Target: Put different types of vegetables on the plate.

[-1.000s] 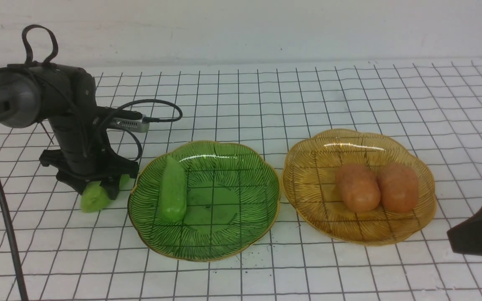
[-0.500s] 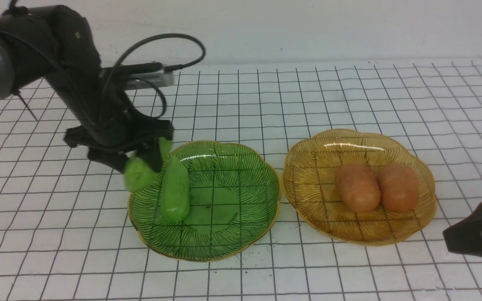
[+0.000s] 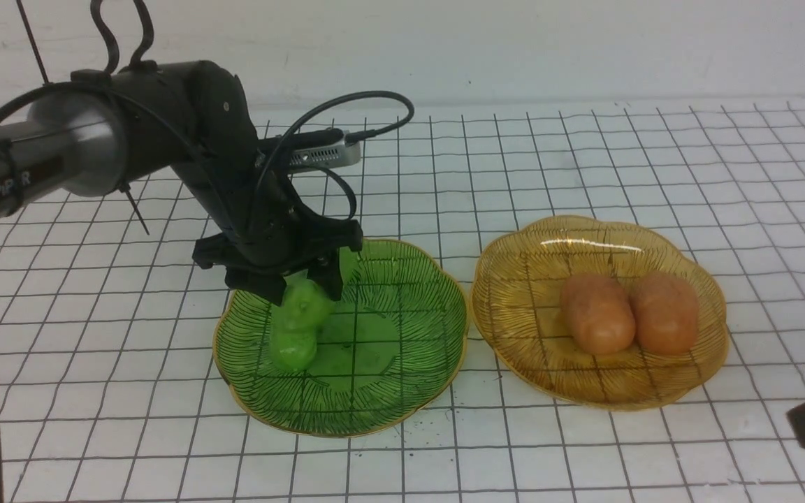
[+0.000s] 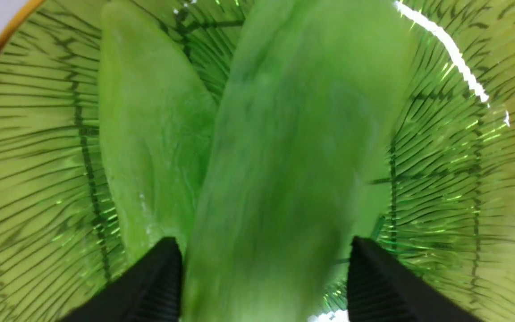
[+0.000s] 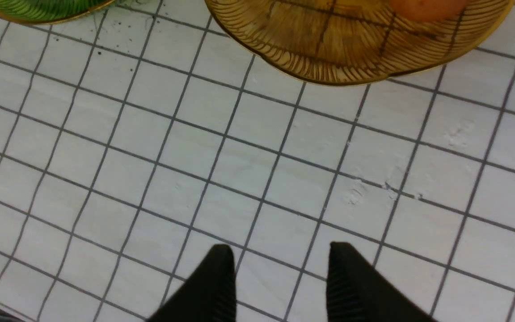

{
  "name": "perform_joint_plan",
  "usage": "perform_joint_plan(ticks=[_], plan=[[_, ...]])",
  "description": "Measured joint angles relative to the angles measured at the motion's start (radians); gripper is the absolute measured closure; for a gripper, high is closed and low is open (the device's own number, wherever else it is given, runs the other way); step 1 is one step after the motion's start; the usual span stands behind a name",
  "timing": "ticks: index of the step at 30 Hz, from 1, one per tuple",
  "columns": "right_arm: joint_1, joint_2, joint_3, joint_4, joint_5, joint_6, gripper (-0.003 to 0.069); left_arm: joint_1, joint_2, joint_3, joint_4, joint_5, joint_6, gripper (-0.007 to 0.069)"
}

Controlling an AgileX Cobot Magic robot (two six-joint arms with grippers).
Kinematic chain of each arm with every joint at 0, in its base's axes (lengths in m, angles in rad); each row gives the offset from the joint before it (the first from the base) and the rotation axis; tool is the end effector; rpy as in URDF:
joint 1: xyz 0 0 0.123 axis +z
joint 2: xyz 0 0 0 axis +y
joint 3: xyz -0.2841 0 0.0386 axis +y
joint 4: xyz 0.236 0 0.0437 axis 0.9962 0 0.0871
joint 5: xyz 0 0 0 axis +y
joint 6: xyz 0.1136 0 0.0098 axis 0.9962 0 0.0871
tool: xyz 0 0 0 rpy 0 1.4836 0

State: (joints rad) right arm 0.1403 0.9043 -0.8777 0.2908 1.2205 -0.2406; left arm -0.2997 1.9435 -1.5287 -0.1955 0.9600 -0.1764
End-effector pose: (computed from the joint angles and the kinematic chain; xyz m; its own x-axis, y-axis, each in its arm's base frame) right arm 0.1313 0.0496 0.3075 -0.8598 -0.2555 -0.4422 -0.3666 0.9116 0.1862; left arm 0.3819 -0.1370 0.2106 -0.9726 0.0056 -0.2326 0.0602 0.9717 -0.2283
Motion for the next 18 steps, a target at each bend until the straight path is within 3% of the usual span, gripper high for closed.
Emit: perform_joint_plan(ticks=[4,7,11,14,18], plan=[[0.000,-0.127,0.000,-0.035,0.024,0.020,0.0571,0.000,0.000,0.000,0.000,0.000,-0.007,0.0146],[0.000,-0.248,0.000,-0.048,0.036,0.022,0.0644,0.000,0.000,0.000,0.000,0.000,-0.008,0.0146],[0.000,-0.403,0.000,-0.069,0.042,0.021,0.0671,0.000,-0.010,0.000,-0.005,0.005,-0.008,0.0176],[0.000,-0.521,0.002,-0.097,0.024,0.021,0.0671,0.000,-0.031,-0.011,-0.005,0.012,-0.007,0.0251],[0.000,-0.677,0.083,-0.144,-0.158,0.020,0.0673,0.000,-0.085,-0.031,-0.005,0.025,0.022,0.0439]])
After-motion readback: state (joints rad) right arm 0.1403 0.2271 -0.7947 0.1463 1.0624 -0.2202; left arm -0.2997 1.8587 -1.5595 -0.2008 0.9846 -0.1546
